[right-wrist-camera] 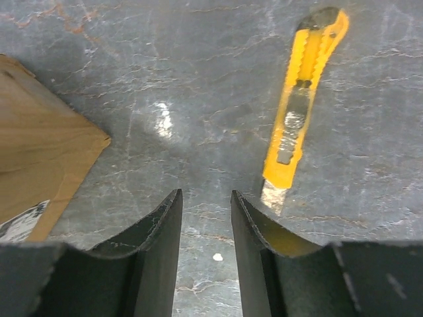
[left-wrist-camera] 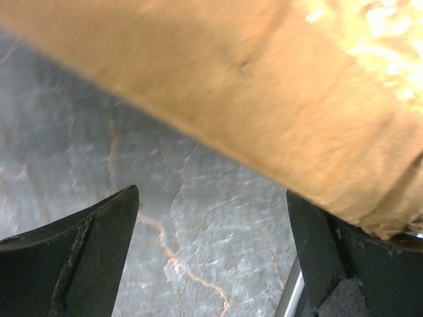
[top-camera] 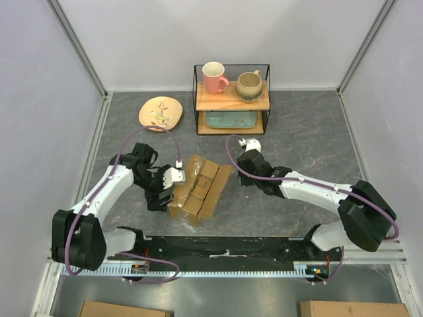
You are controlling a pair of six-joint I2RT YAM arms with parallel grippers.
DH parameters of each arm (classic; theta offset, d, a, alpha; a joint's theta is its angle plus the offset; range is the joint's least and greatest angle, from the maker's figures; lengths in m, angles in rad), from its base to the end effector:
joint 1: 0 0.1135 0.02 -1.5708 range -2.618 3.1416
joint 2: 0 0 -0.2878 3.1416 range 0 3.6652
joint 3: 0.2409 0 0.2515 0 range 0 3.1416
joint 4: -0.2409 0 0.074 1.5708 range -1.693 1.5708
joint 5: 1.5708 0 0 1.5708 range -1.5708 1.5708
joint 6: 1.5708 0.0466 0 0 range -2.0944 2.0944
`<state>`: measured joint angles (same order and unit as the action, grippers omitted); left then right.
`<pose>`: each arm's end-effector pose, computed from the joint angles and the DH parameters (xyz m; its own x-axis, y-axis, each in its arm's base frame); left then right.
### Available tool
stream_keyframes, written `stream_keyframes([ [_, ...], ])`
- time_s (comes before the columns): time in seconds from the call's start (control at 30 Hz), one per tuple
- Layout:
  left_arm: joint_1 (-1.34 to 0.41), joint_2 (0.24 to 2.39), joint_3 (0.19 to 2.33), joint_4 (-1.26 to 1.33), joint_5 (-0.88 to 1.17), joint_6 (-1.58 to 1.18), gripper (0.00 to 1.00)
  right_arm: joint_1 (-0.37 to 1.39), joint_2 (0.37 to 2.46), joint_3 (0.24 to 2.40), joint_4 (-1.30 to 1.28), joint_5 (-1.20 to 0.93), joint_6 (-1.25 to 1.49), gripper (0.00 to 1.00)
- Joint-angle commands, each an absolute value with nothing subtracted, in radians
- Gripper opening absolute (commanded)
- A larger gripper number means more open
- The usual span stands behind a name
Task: Unpack the express box
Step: Adjust the express box at the center of the board.
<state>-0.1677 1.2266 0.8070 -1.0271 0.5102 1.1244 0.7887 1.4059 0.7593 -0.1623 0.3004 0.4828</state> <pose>0.1782 -0.0532 0.2259 -0.2372 0.8385 -0.4906 0.9711 0.2177 -0.0976 0.2111 0.1929 0.2124 -0.6994 -0.0748 -0.7108 -0.2360 0.9629 0.1309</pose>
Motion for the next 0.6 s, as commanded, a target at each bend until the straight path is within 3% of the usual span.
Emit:
stream_keyframes([
  [0.0, -0.242, 1.21, 0.795, -1.051, 0.584, 1.152, 0.99, 0.816, 1.407, 0.822, -0.152, 0.265, 0.5, 0.43],
  [0.13, -0.241, 1.238, 0.784, -1.028, 0.546, 1.115, 0.99, 0.824, 1.46, 0.896, -0.237, 0.382, 0.477, 0.44],
  [0.27, -0.236, 1.169, 0.747, -1.058, 0.61, 1.156, 0.99, 0.821, 1.428, 0.885, -0.264, 0.514, 0.43, 0.62],
  [0.37, -0.245, 1.135, 0.767, -1.11, 0.722, 1.216, 0.99, 0.799, 1.433, 0.881, -0.276, 0.571, 0.405, 0.7],
  [0.57, -0.331, 1.158, 0.834, -1.195, 0.842, 1.275, 0.99, 0.743, 1.503, 0.864, -0.209, 0.537, 0.394, 0.75],
])
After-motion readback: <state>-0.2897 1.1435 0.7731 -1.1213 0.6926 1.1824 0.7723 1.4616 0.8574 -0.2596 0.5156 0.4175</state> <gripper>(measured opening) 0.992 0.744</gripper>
